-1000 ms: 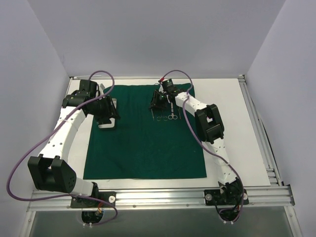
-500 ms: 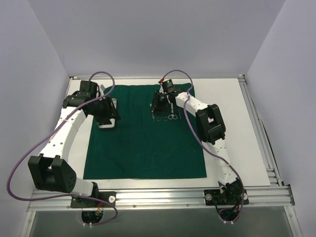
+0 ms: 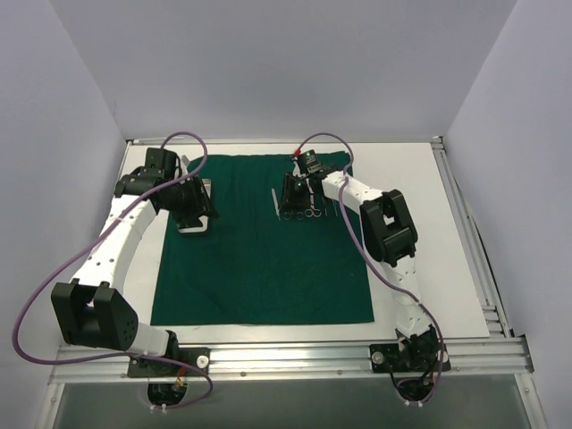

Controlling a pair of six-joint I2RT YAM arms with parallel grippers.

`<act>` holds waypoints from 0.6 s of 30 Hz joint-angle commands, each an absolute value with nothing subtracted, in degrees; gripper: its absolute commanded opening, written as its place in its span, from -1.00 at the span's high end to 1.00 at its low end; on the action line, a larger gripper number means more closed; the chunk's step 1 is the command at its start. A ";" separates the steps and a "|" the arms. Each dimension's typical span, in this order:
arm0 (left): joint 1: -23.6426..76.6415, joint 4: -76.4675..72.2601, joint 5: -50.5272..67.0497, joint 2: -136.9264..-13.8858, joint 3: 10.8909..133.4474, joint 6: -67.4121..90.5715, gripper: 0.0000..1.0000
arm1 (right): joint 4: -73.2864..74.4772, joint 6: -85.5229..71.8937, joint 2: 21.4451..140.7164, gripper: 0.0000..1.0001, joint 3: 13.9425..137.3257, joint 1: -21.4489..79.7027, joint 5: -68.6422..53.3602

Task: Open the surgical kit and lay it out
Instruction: Place the medical item in the surgical kit.

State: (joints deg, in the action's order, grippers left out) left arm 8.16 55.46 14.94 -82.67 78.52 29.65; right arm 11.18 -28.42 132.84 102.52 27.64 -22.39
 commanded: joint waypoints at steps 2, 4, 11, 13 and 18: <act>8.17 52.65 15.47 -80.42 77.52 30.58 -0.22 | 13.10 -28.13 128.32 0.46 99.14 28.74 -22.67; 8.17 52.47 15.56 -80.16 77.26 30.76 -0.22 | 12.66 -28.12 128.15 0.48 98.70 29.00 -23.37; 8.17 52.38 15.64 -79.54 76.64 31.03 -0.22 | 11.87 -28.21 129.90 0.53 99.84 29.97 -24.96; 8.17 52.56 15.64 -79.45 76.64 30.94 -0.22 | 12.13 -28.21 130.51 0.53 100.89 29.97 -25.31; 8.17 53.17 15.64 -79.54 76.82 30.50 -0.22 | 12.22 -28.83 132.01 0.55 102.48 30.41 -25.93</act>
State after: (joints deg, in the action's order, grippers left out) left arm 8.16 54.61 15.03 -81.54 76.29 30.83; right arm 10.68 -28.45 131.44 99.94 29.78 -24.91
